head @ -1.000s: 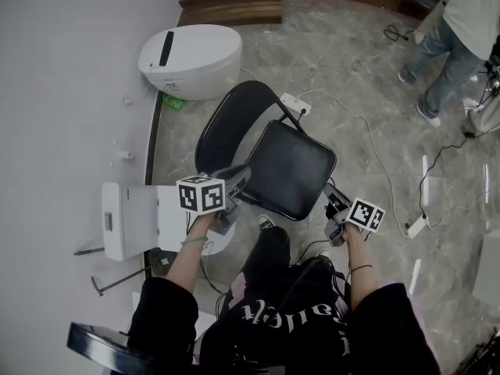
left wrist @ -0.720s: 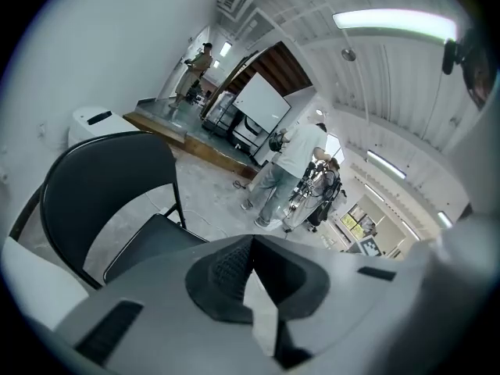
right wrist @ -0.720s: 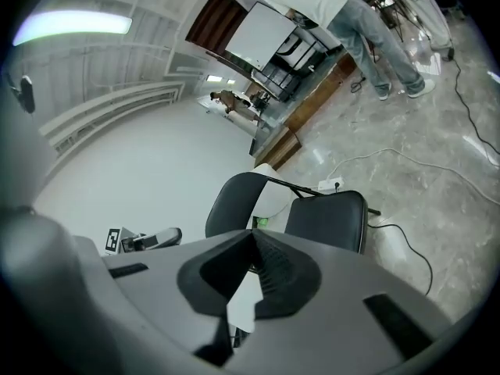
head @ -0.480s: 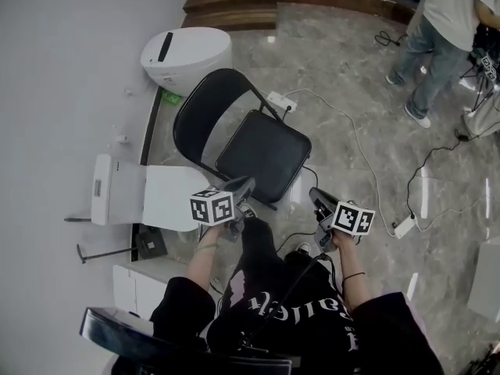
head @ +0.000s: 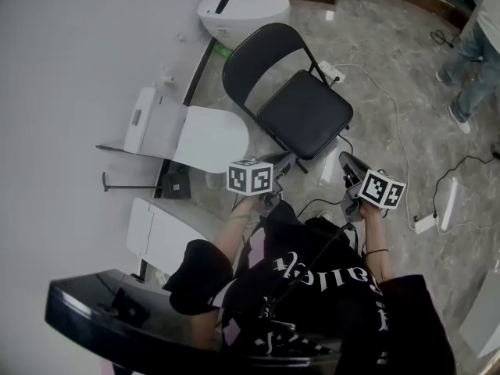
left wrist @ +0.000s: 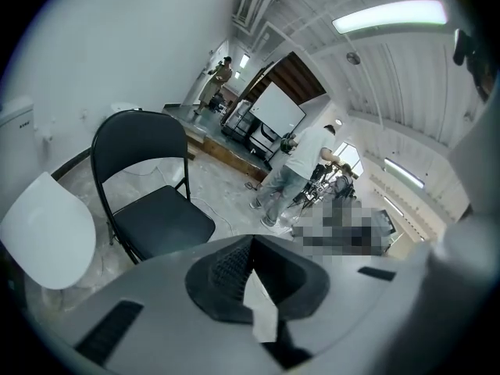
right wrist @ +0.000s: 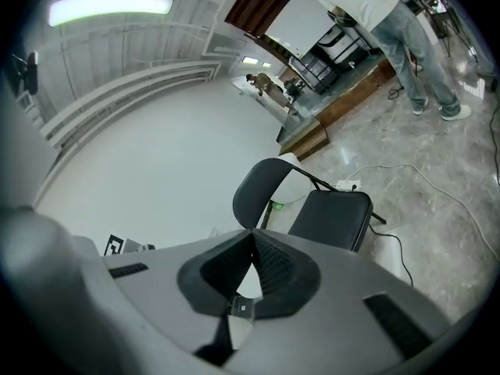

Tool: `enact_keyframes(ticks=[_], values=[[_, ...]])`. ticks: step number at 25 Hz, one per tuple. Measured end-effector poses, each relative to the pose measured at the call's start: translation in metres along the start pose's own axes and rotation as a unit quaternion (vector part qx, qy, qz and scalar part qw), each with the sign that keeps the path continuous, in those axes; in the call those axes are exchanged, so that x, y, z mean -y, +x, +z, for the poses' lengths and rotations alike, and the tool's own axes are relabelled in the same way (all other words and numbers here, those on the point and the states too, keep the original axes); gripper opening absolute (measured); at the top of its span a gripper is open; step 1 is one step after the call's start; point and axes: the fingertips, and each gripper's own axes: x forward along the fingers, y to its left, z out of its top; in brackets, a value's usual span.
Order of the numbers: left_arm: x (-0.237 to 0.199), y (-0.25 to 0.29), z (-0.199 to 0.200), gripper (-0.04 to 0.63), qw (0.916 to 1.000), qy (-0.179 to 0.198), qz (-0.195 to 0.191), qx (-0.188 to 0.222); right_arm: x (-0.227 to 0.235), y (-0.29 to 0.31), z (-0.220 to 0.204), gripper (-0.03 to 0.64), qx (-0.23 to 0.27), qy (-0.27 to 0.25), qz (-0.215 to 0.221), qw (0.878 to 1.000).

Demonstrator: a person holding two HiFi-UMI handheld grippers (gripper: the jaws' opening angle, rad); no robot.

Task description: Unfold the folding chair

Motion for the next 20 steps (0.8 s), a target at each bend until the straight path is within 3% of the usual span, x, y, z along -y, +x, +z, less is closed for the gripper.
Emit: enact_keyframes(ticks=[9, 20], values=[[-0.015, -0.045, 0.040, 0.003, 0.9982, 0.009, -0.038, 0.045, -0.068, 0.034, -0.007, 0.014, 0.020, -0.034, 0.002, 0.999], [-0.067, -0.112, 0.037, 0.003, 0.9934, 0.034, -0.109, 0.011, -0.153, 0.097, -0.059, 0.014, 0.068, -0.050, -0.034, 0.996]])
